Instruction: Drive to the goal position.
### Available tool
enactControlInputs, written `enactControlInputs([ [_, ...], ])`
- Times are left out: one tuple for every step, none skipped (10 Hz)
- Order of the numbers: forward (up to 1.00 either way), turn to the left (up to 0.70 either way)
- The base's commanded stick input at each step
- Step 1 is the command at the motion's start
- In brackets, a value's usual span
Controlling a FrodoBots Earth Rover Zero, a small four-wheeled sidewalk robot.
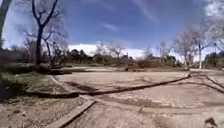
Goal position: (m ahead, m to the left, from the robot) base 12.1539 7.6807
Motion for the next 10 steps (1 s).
enactControlInputs([
  [0.00,-0.98],
  [0.00,-0.92],
  [0.00,-0.86],
  [0.00,-0.80],
  [0.00,0.00],
  [0.00,0.00],
  [0.00,0.00],
  [0.00,0.00],
  [0.00,0.00],
  [0.00,0.00],
])
